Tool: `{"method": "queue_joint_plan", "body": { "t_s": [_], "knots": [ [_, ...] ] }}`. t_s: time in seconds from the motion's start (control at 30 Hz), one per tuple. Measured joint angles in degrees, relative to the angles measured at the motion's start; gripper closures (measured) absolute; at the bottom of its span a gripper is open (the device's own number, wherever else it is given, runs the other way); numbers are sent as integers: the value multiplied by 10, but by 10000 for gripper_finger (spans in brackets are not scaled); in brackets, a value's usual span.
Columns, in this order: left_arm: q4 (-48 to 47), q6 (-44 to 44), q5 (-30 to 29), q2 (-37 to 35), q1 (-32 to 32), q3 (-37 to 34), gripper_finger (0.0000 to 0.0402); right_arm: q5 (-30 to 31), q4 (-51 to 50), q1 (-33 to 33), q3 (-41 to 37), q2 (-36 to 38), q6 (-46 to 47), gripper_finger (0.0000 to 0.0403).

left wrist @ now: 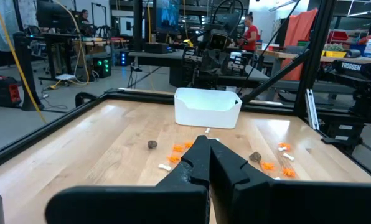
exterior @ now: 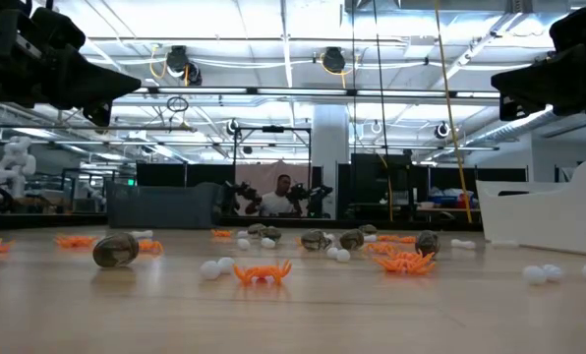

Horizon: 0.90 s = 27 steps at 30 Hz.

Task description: Sort Halloween decoration

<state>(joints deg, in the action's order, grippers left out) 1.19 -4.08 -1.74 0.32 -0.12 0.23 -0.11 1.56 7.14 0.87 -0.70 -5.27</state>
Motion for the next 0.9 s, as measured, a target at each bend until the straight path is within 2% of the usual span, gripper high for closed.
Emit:
{"method": "queue_joint_plan", "body": {
  "t_s": [0.33,0.53,0.73,0.9],
  "knots": [
    [0,0,0,0,0,0,402,1,3,0,0,0,4,403],
    [0,0,0,0,0,0,402,1,5,0,0,0,44,403],
    [0,0,0,0,0,0,402,1,5,0,0,0,31,403],
    [0,0,0,0,0,0,402,1,12,0,6,-2,71,403]
  ]
}}
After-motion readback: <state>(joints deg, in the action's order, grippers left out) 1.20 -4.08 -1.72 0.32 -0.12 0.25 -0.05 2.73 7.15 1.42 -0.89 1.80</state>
